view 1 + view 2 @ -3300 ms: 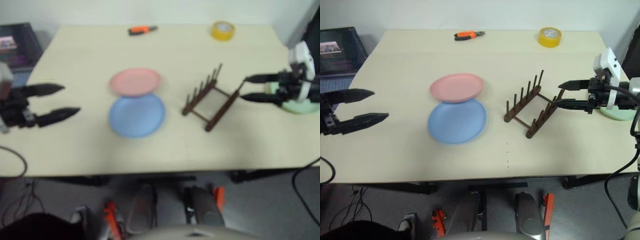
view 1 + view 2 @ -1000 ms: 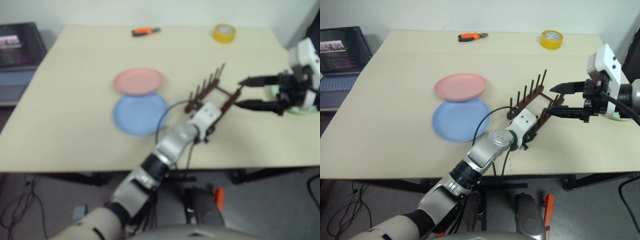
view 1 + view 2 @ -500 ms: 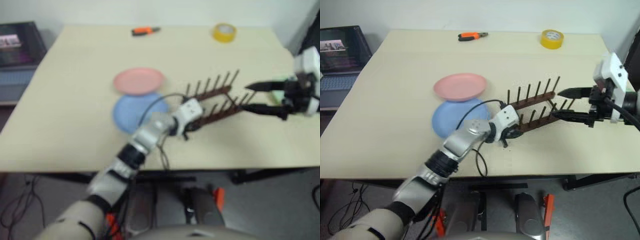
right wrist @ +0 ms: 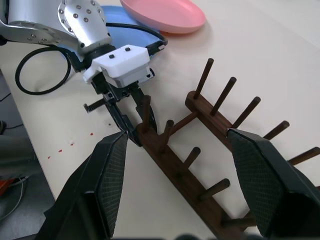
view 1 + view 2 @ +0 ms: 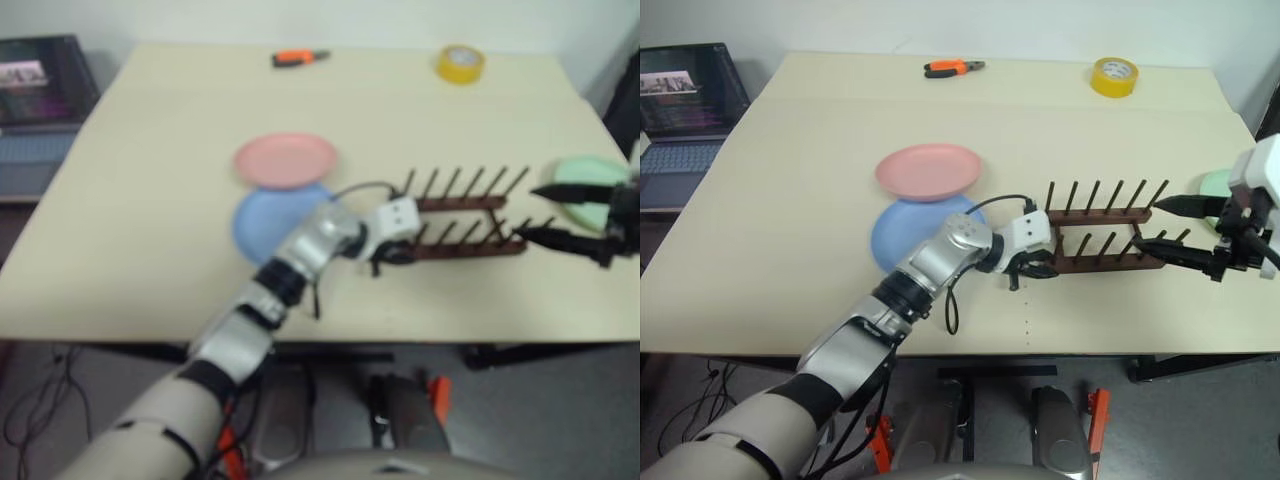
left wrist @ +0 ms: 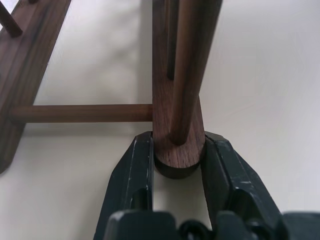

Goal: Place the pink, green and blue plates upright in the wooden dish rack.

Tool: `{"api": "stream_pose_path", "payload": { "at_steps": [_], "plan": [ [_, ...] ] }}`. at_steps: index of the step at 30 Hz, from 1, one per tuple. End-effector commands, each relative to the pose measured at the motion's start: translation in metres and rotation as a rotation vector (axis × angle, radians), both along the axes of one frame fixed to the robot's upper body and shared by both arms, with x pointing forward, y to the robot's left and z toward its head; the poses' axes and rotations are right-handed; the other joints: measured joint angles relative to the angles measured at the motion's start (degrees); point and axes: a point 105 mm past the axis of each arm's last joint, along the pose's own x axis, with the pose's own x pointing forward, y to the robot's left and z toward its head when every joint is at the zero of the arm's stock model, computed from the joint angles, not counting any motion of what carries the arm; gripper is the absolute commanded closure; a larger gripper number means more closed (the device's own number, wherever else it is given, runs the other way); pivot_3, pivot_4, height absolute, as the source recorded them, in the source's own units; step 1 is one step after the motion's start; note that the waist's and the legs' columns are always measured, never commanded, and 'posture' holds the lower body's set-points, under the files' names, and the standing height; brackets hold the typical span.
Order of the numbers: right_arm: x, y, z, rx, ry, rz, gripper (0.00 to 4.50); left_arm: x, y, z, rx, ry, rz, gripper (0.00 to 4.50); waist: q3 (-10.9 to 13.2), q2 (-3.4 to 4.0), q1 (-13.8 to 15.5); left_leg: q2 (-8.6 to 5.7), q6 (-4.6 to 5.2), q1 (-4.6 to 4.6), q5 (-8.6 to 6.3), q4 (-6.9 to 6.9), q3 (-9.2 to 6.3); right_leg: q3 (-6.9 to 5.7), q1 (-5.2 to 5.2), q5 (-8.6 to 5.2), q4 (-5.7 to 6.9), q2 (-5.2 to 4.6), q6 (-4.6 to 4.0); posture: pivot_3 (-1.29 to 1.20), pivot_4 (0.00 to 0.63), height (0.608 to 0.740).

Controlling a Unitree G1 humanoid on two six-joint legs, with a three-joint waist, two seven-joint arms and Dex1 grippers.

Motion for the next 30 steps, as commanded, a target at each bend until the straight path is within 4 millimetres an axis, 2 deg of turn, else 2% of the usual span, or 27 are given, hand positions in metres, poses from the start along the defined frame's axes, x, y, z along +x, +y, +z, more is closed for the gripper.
{"api": "stream_pose_path", "payload": {
  "at_steps": [1, 7, 13, 17, 21, 23, 25, 26, 28, 30],
  "plan": [
    [-0.007, 0.002, 0.01, -0.001, -0.056, -0.007, 1.08, 0.0, -0.005, 0.01, -0.008, -0.053, -0.02, 3.47, 0.0, 0.0, 0.0, 0.01, 0.0, 0.01, 0.0, 0.01, 0.0, 0.0, 0.0, 0.02, 0.0, 0.0, 0.02, 0.0, 0.15, 0.74],
    [-0.008, 0.004, 0.007, 0.012, -0.05, -0.016, 1.08, -0.001, -0.005, 0.008, -0.006, -0.03, -0.014, 3.47, 0.0, 0.0, 0.0, -0.01, 0.0, 0.02, 0.0, 0.08, -0.01, 0.03, 0.04, 0.06, -0.01, -0.01, 0.07, 0.0, 0.15, 0.74],
    [-0.007, -0.003, 0.003, 0.013, -0.031, -0.043, 1.08, 0.002, -0.002, 0.016, -0.005, -0.055, -0.007, 1.51, 0.0, 0.0, 0.0, -0.02, 0.01, 0.01, 0.0, 0.07, -0.01, 0.03, 0.05, 0.06, -0.02, -0.02, 0.07, 0.0, 0.15, 0.74],
    [-0.008, -0.011, -0.001, 0.01, -0.01, -0.081, 1.08, 0.01, 0.005, 0.04, -0.041, -0.122, 0.023, 0.03, 0.0, 0.0, 0.0, -0.01, 0.01, 0.01, 0.01, 0.08, -0.01, 0.03, 0.04, 0.06, 0.0, -0.01, 0.08, 0.0, 0.15, 0.74],
    [-0.017, -0.025, -0.018, -0.021, 0.063, -0.153, 1.08, 0.001, 0.026, 0.079, -0.09, -0.149, -0.005, 0.01, 0.0, 0.03, -0.1, 0.02, 0.01, 0.03, 0.0, 0.07, 0.01, 0.05, 0.06, 0.06, -0.01, 0.01, 0.07, 0.0, 0.15, 0.74],
    [-0.023, -0.035, -0.039, -0.069, 0.139, -0.204, 1.08, -0.009, 0.039, 0.092, -0.113, -0.133, -0.006, 0.01, 0.0, 0.04, 0.0, 0.03, 0.01, 0.02, 0.0, 0.05, -0.02, 0.04, 0.05, 0.04, 0.0, 0.01, 0.05, 0.0, 0.15, 0.74],
    [-0.027, -0.043, -0.053, -0.078, 0.185, -0.247, 1.08, -0.02, 0.047, 0.095, -0.117, -0.115, -0.017, 0.37, -0.1, 0.12, 0.0, 0.04, 0.01, 0.03, 0.0, 0.05, -0.04, 0.01, 0.08, 0.02, -0.01, 0.03, 0.02, 0.0, 0.15, 0.74],
    [-0.027, -0.047, -0.058, -0.069, 0.193, -0.275, 1.26, -0.027, 0.051, 0.091, -0.096, -0.108, -0.032, 0.59, -0.1, 0.18, 0.0, 0.03, 0.0, 0.07, 0.0, 0.05, -0.03, 0.03, 0.12, 0.02, -0.01, 0.03, 0.03, 0.0, 0.15, 0.74],
    [-0.024, -0.056, -0.075, -0.051, 0.218, -0.351, 1.7, -0.044, 0.061, 0.078, -0.055, -0.066, -0.051, 1.26, -0.2, 0.2, -0.2, 0.03, 0.0, 0.17, 0.0, 0.06, 0.01, 0.07, 0.2, 0.04, -0.01, 0.03, 0.05, 0.0, 0.15, 0.74],
    [-0.019, -0.061, -0.091, -0.036, 0.224, -0.428, 2.39, -0.056, 0.06, 0.068, -0.048, -0.038, -0.063, 1.99, -0.2, 0.19, -0.3, 0.04, -0.01, 0.45, -0.01, 0.05, -0.03, 0.06, 0.45, 0.03, -0.02, 0.02, 0.04, 0.0, 0.15, 0.74]
  ]
}}
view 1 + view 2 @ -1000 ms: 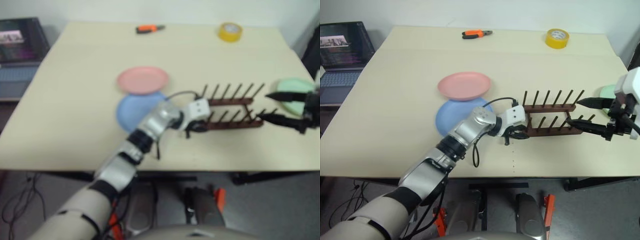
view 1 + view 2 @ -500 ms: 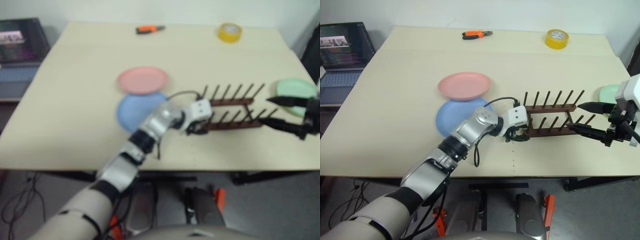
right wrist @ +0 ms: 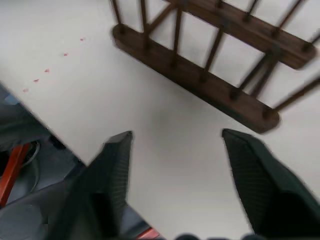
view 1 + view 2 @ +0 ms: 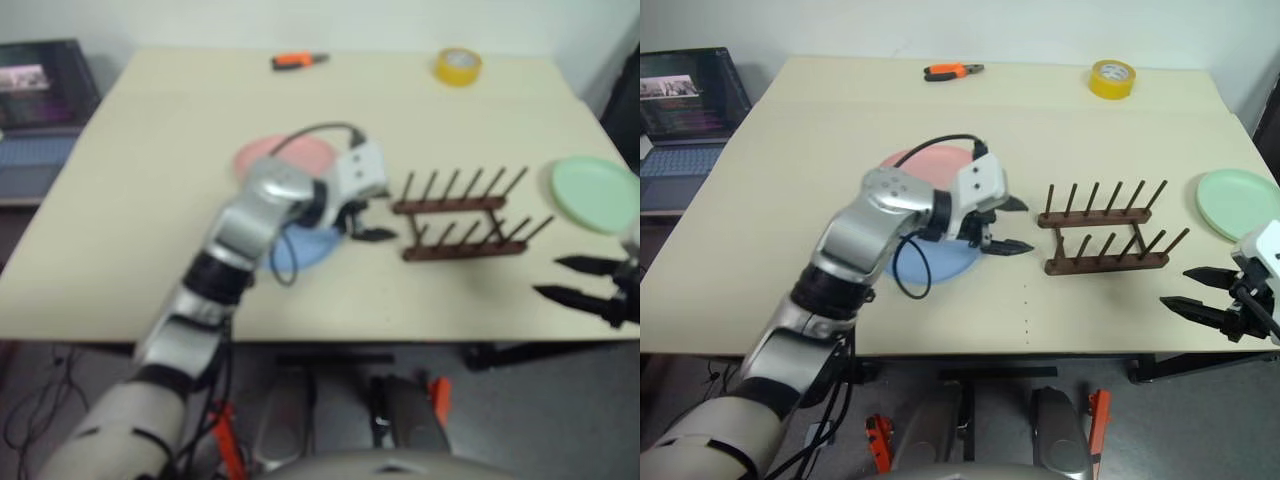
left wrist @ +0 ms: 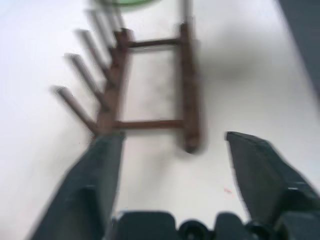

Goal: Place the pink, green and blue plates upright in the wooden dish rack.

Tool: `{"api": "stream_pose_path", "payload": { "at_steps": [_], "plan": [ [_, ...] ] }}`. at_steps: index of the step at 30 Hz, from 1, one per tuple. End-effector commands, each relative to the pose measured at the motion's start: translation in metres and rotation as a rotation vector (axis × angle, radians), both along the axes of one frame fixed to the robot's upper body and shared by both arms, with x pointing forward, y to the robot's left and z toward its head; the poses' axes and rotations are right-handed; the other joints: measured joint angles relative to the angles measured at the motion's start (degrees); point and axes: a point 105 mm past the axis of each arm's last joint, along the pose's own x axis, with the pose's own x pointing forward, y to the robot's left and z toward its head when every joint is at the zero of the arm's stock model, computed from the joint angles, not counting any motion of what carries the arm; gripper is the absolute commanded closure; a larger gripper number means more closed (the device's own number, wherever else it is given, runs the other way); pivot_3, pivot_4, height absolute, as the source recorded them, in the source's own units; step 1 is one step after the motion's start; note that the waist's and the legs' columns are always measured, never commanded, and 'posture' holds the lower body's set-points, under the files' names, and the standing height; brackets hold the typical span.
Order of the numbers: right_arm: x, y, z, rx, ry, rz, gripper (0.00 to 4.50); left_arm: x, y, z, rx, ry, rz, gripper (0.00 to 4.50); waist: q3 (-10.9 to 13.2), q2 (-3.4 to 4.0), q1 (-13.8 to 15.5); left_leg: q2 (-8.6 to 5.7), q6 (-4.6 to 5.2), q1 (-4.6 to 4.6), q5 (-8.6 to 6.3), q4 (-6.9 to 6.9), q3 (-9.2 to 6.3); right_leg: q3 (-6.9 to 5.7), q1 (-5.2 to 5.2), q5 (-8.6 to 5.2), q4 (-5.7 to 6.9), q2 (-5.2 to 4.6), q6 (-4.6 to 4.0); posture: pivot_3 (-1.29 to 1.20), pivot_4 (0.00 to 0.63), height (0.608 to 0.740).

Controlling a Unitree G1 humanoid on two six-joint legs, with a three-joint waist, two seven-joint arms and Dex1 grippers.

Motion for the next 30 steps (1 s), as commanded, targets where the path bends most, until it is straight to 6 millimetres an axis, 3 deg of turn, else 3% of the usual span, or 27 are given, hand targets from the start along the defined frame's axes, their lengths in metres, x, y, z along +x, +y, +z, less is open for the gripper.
{"api": "stream_pose_path", "payload": {
  "at_steps": [1, 5, 7, 12, 19, 30],
  "plan": [
    [0.01, -0.01, -0.018, -0.017, -0.019, -0.116, 2.78, -0.024, -0.013, -0.006, -0.001, 0.024, -0.064, 2.35, 0.0, 0.0, 0.0, -0.01, -0.03, 0.07, -0.02, 0.01, -0.02, 0.0, 0.05, 0.0, 0.01, -0.02, 0.0, 0.0, 0.15, 0.74],
    [0.02, -0.011, -0.037, 0.0, -0.026, -0.193, 4.24, -0.032, -0.039, -0.027, 0.007, 0.03, -0.073, 3.8, 0.0, 0.03, 0.1, -0.15, -0.34, 0.06, -0.21, 0.02, -0.1, 0.0, 0.07, 0.04, -0.02, -0.18, -0.06, 0.0, 0.15, 0.74],
    [0.024, -0.014, -0.044, -0.003, -0.03, -0.225, 4.5, -0.03, -0.053, -0.039, 0.016, 0.018, -0.055, 4.48, 0.0, 0.04, 0.2, -0.24, -0.33, 0.06, -0.2, 0.04, -0.08, 0.02, 0.11, 0.04, -0.07, -0.36, -0.06, 0.0, 0.15, 0.74],
    [0.034, -0.013, -0.06, -0.01, -0.043, -0.277, 4.5, -0.027, -0.078, -0.053, 0.013, -0.008, -0.024, 4.48, -0.1, 0.07, 0.0, -0.34, -0.21, 0.06, -0.13, 0.04, 0.08, 0.0, 0.06, 0.11, -0.03, -0.67, 0.08, 0.0, 0.15, 0.74],
    [0.051, -0.017, -0.077, -0.022, -0.091, -0.367, 4.5, -0.021, -0.09, -0.066, 0.035, -0.083, -0.003, 4.48, -0.1, 0.22, -0.2, -0.2, 0.12, 0.06, 0.06, -0.08, 0.06, 0.01, -0.03, 0.06, 0.01, -0.21, 0.05, 0.0, 0.15, 0.74],
    [0.08, 0.009, -0.088, -0.002, -0.162, -0.349, 4.5, 0.005, -0.087, -0.067, 0.057, -0.189, 0.087, 4.48, -0.2, 0.19, -1.2, -0.17, -0.16, 0.15, -0.11, 0.01, 0.0, 0.02, 0.05, 0.12, 0.01, -0.17, 0.07, 0.0, 0.15, 0.74]
  ]
}}
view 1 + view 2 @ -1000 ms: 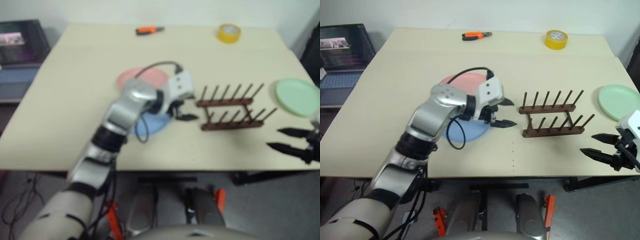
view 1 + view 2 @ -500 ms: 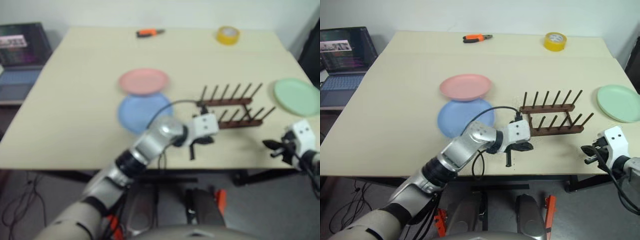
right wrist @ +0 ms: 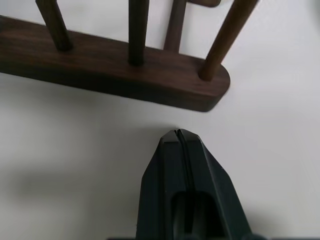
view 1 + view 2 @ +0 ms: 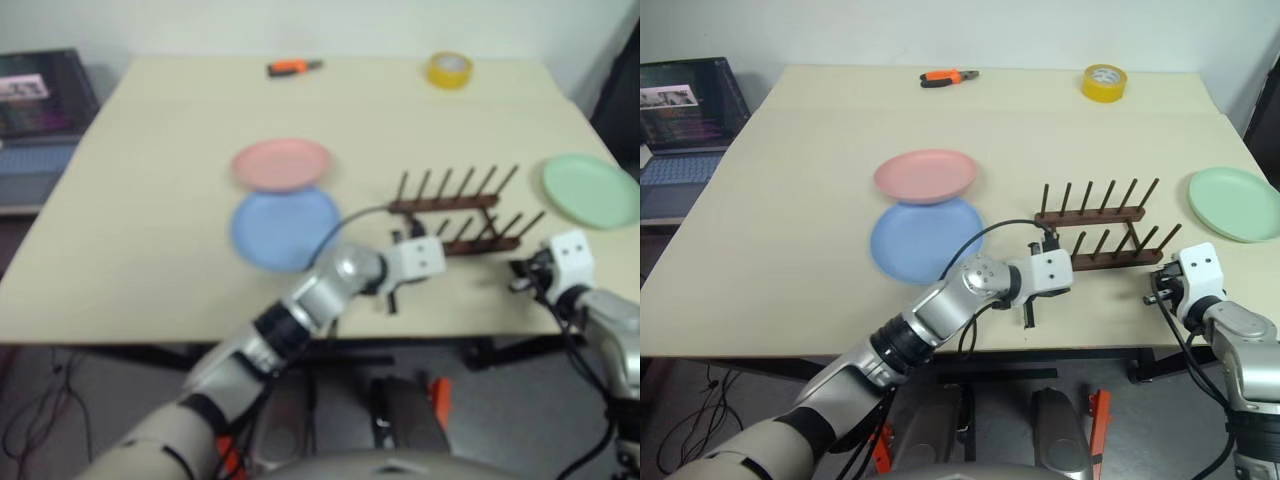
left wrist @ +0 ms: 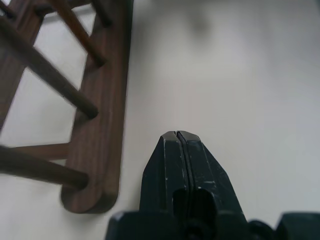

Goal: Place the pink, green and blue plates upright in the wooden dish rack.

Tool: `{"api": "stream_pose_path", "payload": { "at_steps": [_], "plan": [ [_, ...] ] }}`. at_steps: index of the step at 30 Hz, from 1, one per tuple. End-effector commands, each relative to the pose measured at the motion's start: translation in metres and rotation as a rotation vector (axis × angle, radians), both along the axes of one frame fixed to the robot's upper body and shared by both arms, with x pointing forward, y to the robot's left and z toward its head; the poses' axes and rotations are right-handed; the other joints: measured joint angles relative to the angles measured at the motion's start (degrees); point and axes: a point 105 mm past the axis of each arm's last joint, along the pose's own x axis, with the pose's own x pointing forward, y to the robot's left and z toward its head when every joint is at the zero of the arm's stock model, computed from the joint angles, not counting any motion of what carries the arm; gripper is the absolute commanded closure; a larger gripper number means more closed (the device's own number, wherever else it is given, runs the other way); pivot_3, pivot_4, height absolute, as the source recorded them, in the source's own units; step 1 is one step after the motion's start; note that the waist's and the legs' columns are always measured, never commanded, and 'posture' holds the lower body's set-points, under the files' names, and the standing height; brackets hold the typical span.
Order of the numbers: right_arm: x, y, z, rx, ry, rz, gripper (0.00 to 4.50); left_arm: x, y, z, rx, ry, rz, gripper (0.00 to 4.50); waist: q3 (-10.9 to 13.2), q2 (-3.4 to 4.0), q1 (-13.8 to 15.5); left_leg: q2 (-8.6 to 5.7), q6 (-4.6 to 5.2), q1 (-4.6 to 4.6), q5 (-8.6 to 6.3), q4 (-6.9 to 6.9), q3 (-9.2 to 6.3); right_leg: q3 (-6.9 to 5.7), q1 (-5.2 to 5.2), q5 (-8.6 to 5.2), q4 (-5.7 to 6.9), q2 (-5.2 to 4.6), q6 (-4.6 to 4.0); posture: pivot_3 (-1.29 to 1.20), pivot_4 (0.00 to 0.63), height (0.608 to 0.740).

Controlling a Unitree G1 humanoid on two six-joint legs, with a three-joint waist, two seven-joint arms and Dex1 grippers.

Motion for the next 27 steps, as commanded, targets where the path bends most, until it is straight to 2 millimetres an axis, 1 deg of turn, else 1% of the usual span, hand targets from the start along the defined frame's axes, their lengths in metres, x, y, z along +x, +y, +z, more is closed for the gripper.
{"api": "stream_pose_path", "payload": {
  "at_steps": [1, 6, 10, 14, 17, 21, 24, 27],
  "plan": [
    [0.006, 0.011, -0.007, 0.004, 0.001, 0.024, 4.5, 0.009, -0.005, 0.018, -0.036, -0.071, 0.006, 4.48, 0.0, 0.0, -0.1, 0.01, -0.01, 0.02, 0.0, 0.0, 0.0, 0.0, 0.0, 0.01, 0.0, 0.0, 0.0, 0.0, 0.15, 0.74],
    [0.019, 0.017, -0.011, 0.002, -0.037, 0.015, 4.5, 0.022, -0.003, 0.02, -0.03, -0.134, 0.054, 4.48, -0.2, -0.05, -0.3, 0.05, 0.16, 0.07, 0.1, 0.0, -0.01, 0.01, 0.0, 0.04, 0.01, 0.07, 0.0, 0.0, 0.15, 0.74],
    [0.032, 0.025, -0.006, 0.002, -0.087, 0.017, 4.5, 0.031, -0.002, 0.022, -0.032, -0.17, 0.085, 4.48, -0.3, -0.09, -0.3, 0.06, 0.27, 0.07, 0.17, -0.01, 0.0, 0.02, -0.01, 0.04, 0.01, 0.08, 0.0, 0.0, 0.15, 0.74],
    [0.044, 0.033, 0.006, 0.026, -0.137, 0.024, 4.5, 0.04, -0.001, 0.024, -0.03, -0.194, 0.106, 4.48, -0.3, -0.09, -0.3, 0.06, 0.27, 0.07, 0.16, -0.02, 0.01, 0.03, -0.03, 0.05, 0.02, 0.08, 0.01, 0.0, 0.15, 0.74],
    [0.049, 0.039, 0.013, 0.026, -0.156, 0.043, 4.5, 0.051, 0.003, 0.028, -0.03, -0.219, 0.136, 4.48, -0.3, -0.09, -0.3, 0.05, 0.28, 0.05, 0.17, -0.05, 0.01, 0.02, -0.06, 0.05, 0.03, 0.08, 0.0, 0.0, 0.15, 0.74],
    [0.056, 0.045, 0.017, 0.015, -0.176, 0.052, 4.5, 0.063, 0.007, 0.03, -0.027, -0.243, 0.158, 4.48, -0.2, -0.09, 0.0, 0.01, 0.29, -0.01, 0.17, -0.11, 0.03, 0.02, -0.1, 0.04, 0.0, 0.08, 0.0, 0.0, 0.15, 0.74],
    [0.064, 0.048, 0.021, 0.018, -0.199, 0.039, 4.5, 0.072, 0.01, 0.031, -0.019, -0.269, 0.163, 4.48, -0.2, -0.09, 0.0, 0.0, 0.29, -0.04, 0.17, -0.14, 0.04, 0.02, -0.11, 0.02, -0.02, 0.08, 0.0, 0.0, 0.15, 0.74],
    [0.075, 0.055, 0.026, 0.008, -0.231, 0.03, 4.5, 0.083, 0.014, 0.033, -0.012, -0.292, 0.174, 4.48, -0.2, -0.09, 0.0, 0.0, 0.29, -0.04, 0.17, -0.13, 0.04, 0.02, -0.13, 0.03, -0.01, 0.08, 0.01, 0.0, 0.15, 0.74]
  ]
}}
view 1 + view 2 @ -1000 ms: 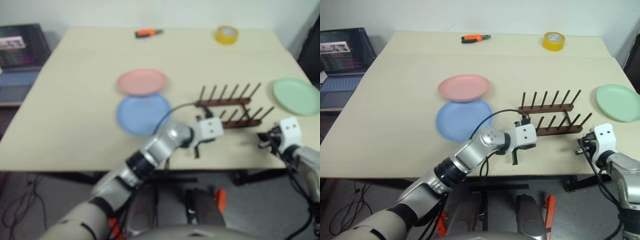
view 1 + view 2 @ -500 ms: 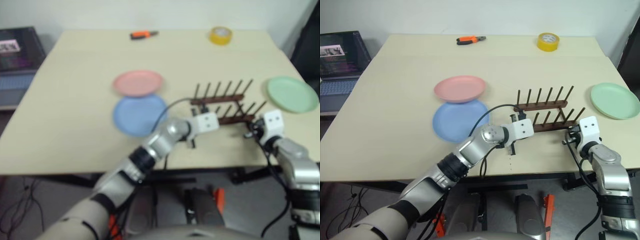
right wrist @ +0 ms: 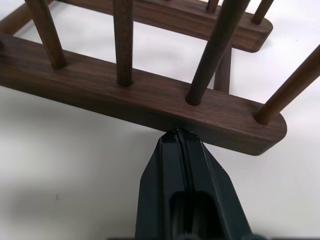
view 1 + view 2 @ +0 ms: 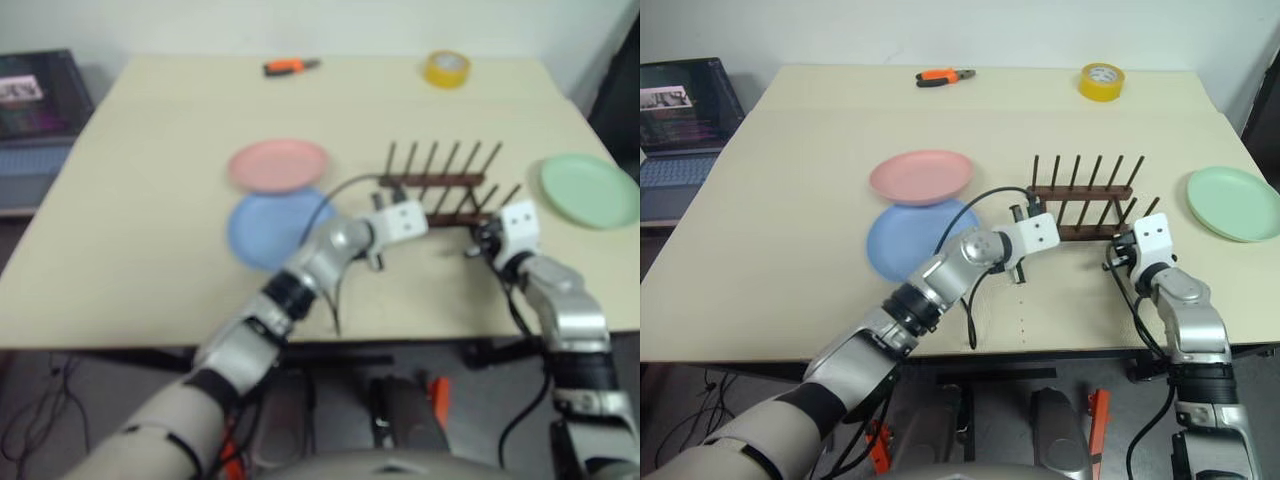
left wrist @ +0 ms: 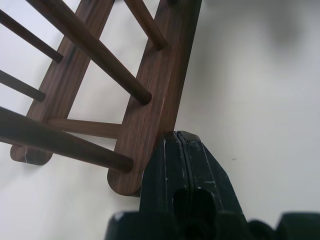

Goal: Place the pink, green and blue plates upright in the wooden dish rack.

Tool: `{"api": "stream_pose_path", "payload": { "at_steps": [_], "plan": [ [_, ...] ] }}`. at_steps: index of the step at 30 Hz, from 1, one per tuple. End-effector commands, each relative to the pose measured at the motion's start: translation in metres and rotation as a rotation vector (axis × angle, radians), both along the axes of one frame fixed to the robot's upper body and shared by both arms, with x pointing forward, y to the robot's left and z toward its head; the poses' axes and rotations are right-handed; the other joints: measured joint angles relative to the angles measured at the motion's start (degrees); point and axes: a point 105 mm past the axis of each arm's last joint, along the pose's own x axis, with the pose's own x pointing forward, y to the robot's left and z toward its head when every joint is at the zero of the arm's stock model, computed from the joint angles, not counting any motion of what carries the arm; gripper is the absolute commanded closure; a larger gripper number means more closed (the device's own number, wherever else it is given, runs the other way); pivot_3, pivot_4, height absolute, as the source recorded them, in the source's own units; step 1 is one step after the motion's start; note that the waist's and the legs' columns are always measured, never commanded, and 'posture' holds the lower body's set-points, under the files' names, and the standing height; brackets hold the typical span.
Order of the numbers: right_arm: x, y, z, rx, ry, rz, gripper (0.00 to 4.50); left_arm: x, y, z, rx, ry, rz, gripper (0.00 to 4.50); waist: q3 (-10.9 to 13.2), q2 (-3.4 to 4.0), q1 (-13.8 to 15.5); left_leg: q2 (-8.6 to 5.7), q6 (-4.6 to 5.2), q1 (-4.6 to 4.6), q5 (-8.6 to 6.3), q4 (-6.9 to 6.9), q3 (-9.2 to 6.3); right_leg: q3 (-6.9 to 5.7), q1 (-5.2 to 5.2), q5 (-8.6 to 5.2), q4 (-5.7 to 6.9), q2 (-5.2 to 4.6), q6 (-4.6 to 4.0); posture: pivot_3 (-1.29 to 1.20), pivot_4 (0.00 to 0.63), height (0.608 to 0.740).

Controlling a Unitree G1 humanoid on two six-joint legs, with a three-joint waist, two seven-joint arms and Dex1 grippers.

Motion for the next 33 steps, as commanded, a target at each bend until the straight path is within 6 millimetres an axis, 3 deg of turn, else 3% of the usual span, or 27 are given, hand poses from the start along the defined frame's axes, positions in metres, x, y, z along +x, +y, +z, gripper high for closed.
{"api": "stream_pose_path", "payload": {
  "at_steps": [1, 10, 22, 24, 27, 29, 33],
  "plan": [
    [0.014, 0.005, 0.018, -0.021, -0.09, -0.016, 4.5, 0.012, -0.005, 0.019, -0.037, -0.071, -0.008, 4.48, 0.0, 0.0, 0.0, 0.0, 0.0, 0.0, 0.0, 0.01, 0.0, 0.0, 0.0, 0.0, 0.01, 0.0, 0.0, 0.0, 0.15, 0.74],
    [0.027, 0.003, 0.021, -0.021, -0.138, -0.082, 4.5, 0.021, -0.018, 0.03, -0.081, -0.111, -0.017, 4.48, 0.0, -0.01, 0.1, -0.03, 0.01, -0.1, 0.0, -0.01, 0.02, -0.02, -0.04, 0.0, -0.03, -0.01, 0.04, 0.0, 0.15, 0.74],
    [0.018, 0.01, 0.029, -0.023, -0.128, -0.025, 4.5, 0.017, -0.02, 0.03, -0.094, -0.084, -0.039, 4.48, 0.0, -0.01, 0.0, 0.0, 0.01, -0.1, 0.0, -0.01, 0.05, -0.01, -0.09, 0.0, 0.02, 0.03, 0.04, 0.0, 0.15, 0.74],
    [0.004, 0.025, 0.034, 0.017, -0.071, 0.093, 4.5, 0.008, -0.019, 0.04, -0.126, -0.042, -0.093, 4.48, 0.0, 0.0, 0.0, -0.01, 0.01, -0.11, 0.0, -0.04, 0.06, 0.0, -0.1, 0.0, 0.01, 0.03, 0.04, 0.0, 0.15, 0.74],
    [-0.038, 0.062, 0.054, 0.079, 0.039, 0.397, 4.5, -0.026, -0.01, 0.069, -0.206, 0.058, -0.228, 4.48, 0.0, 0.04, -0.2, 0.04, 0.0, -0.22, -0.01, -0.14, 0.09, 0.05, -0.22, 0.0, 0.05, 0.02, 0.01, 0.0, 0.15, 0.74],
    [-0.056, 0.074, 0.07, 0.104, 0.065, 0.505, 4.5, -0.045, 0.001, 0.09, -0.27, 0.115, -0.253, 4.48, 0.0, 0.04, -0.4, 0.13, -0.05, -0.26, -0.04, -0.17, 0.07, 0.08, -0.31, 0.06, 0.13, 0.05, -0.1, 0.0, 0.15, 0.74],
    [-0.057, 0.088, 0.112, 0.152, 0.009, 0.592, 3.57, -0.059, 0.039, 0.128, -0.392, 0.237, -0.183, 3.54, 0.0, 0.03, -0.5, 0.41, -0.06, -0.15, -0.04, -0.01, -0.13, -0.1, -0.2, -0.1, 0.17, 0.29, -0.34, 0.0, 0.15, 0.74]
  ]
}}
